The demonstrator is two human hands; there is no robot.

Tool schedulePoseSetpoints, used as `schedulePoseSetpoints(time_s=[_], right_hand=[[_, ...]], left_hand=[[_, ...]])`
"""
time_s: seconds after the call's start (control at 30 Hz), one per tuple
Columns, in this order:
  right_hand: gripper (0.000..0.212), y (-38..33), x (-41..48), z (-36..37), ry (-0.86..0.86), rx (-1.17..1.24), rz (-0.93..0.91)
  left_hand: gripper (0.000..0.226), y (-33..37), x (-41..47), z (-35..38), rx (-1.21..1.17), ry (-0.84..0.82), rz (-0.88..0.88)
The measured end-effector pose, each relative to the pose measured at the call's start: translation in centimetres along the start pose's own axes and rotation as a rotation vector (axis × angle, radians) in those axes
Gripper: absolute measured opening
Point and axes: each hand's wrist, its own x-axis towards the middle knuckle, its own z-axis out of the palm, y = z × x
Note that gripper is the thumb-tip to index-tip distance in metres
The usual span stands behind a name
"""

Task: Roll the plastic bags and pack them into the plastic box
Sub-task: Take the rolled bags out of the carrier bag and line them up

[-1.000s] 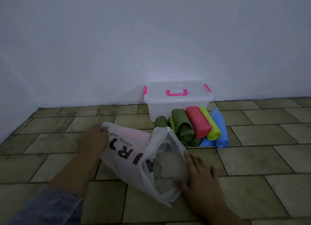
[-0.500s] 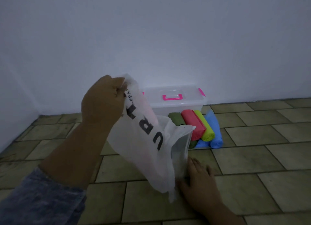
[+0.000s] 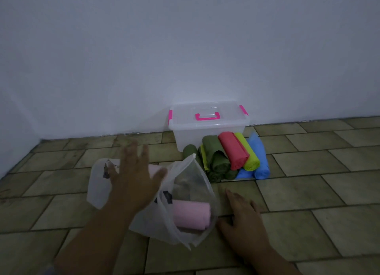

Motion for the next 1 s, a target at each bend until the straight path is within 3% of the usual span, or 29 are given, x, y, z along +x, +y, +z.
schedulePoseSetpoints(time_s=[0.07,0.17,0.27,0.37,0.5,0.6,0.7,0.8,0.87,0.93,1.0], right_hand=[[0.069,-0.2,0.0,-0.3,0.069,0.092,-0.014],[0.055,-1.3,0.0,-0.9,0.218,0.248,-0.180],[0.054,-3.9,0.7,-1.1,-0.028,0.081,-0.358],[0.060,-5.6,2.4,-0.5,-0.227,-0.147,-0.401],[0.053,-4.5,2.9,-1.5,-0.117,0.039,-0.413],[0.046,-1.7,2.0,-3.4,0.134,0.339,-0.325],[0.048,2.2,0.7,-5.2,0.363,0.231,-0.134],[0.060,4.4,-0.4,-5.1,0.233,-0.121,0.168],[0.070,4.2,-0.8,-4.7,0.125,-0.291,0.259],[0.078,3.1,-0.6,-4.6,0.172,-0.310,0.226],[0.080,1.4,-0.4,-4.0,0.270,-0.168,0.061]], left_hand=[[0.088,0.1,-1.3,1.7,0.021,-0.186,0.103],[0.082,-0.6,-2.4,4.4,0.092,-0.343,0.074],[0.080,-1.2,-2.4,5.9,0.044,-0.373,0.044],[0.077,-1.6,-1.9,6.6,0.000,-0.367,0.042],[0.078,-2.0,-1.5,6.8,-0.072,-0.371,0.040],[0.078,-2.1,-1.5,7.0,-0.076,-0.360,0.022],[0.075,-1.7,-1.6,7.2,-0.069,-0.347,0.005],[0.074,-0.9,-1.5,7.1,-0.075,-0.348,-0.022],[0.075,-0.4,-1.2,6.5,-0.074,-0.363,-0.030],[0.075,-0.4,-0.4,5.1,-0.074,-0.283,-0.055],[0.074,-1.3,1.1,3.1,-0.045,-0.065,-0.148]])
